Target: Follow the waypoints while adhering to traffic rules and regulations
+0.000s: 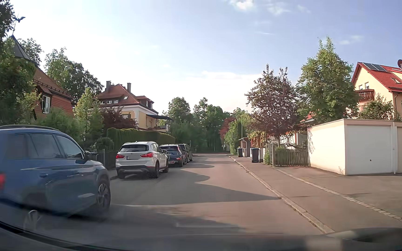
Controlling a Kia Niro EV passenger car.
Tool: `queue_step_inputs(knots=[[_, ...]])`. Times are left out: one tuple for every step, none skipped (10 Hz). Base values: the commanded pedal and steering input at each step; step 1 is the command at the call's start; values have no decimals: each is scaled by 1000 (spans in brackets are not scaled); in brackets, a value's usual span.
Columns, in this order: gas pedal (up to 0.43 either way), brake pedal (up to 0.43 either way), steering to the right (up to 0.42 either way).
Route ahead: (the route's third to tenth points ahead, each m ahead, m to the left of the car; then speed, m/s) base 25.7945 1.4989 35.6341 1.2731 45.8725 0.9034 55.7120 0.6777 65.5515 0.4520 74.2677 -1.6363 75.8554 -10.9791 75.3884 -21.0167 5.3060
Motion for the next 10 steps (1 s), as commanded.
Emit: queue_step_inputs(knots=[[87,0,2],[87,0,1],[87,0,2],[87,0,3],[87,0,4],[87,0,9],[79,0,11],[47,0,11],[47,0,9],[47,0,5]])
